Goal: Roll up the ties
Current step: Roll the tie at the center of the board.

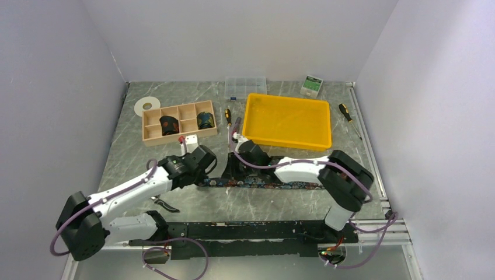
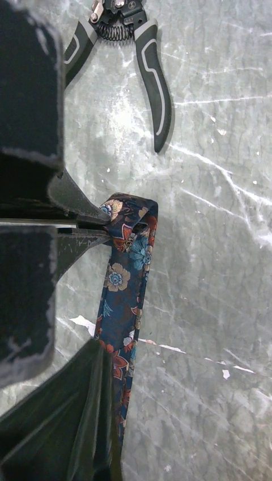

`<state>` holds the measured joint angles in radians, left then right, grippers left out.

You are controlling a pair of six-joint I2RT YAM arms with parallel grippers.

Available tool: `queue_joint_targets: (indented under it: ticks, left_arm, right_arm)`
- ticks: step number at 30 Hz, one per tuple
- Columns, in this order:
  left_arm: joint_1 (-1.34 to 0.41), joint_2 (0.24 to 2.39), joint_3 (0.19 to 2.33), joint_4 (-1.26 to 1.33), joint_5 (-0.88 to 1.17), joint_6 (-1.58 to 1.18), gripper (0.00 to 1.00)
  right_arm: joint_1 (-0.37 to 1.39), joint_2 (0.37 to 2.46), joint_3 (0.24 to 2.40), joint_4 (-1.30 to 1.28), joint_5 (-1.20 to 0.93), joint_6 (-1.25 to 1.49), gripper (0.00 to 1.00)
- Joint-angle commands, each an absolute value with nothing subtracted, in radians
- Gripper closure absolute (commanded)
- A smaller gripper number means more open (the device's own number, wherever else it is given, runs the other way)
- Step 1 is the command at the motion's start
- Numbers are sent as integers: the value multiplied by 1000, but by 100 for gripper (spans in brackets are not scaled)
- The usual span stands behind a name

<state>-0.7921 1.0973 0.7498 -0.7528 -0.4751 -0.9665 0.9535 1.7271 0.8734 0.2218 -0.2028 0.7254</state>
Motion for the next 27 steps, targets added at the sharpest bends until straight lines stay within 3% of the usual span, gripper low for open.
queue_joint_targets:
  ticks: [1,9,27]
  left_arm:
    - [-847,1195,821,-778,-566,-992,97]
    - [-934,1390,906,-798,-617,-1014,97]
    - [-991,1554,940,-642,-541,-927,97]
  right_arm:
    - [931,1592,778,188,-94,696,79]
    - [904,1475,645,169,-42,696,79]
    - [888,1424,581,170,-34,718,80]
